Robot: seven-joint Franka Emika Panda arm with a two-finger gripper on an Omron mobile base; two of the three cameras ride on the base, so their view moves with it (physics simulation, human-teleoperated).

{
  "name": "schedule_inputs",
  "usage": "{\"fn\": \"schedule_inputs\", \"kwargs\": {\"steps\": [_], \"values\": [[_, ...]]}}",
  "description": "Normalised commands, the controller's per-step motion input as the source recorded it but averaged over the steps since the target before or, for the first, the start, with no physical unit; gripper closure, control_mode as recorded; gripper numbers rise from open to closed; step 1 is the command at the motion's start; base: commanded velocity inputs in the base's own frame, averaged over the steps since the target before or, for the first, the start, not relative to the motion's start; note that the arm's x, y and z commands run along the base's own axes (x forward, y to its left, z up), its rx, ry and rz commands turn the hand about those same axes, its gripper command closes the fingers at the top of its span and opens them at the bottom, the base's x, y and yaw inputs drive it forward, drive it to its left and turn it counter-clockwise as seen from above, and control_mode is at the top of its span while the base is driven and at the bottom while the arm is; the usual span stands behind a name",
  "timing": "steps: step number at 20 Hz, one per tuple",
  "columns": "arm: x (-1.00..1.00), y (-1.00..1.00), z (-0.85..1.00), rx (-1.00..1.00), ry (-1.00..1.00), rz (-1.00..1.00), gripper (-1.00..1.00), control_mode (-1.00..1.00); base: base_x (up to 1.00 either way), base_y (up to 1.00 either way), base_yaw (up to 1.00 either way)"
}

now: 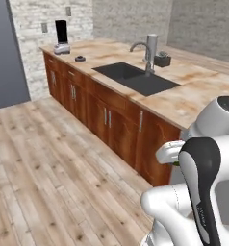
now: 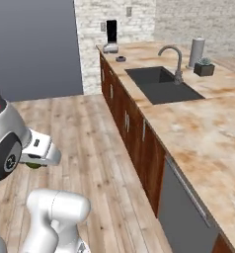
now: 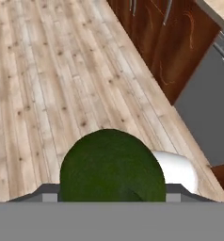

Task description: Grab the lime and lemon from the fridge, place them in the blender, close the lid, and turn on the blender to create a marinade.

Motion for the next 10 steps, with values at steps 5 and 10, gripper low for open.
{"fn": "schedule_inputs", "kwargs": {"steps": [5, 10], "values": [[0.00, 0.00, 0.00, 0.00, 0.00, 0.00, 1.00, 1.00, 1.00, 1.00, -0.38], [0.00, 0.00, 0.00, 0.00, 0.00, 0.00, 1.00, 1.00, 1.00, 1.00, -0.37]]}}
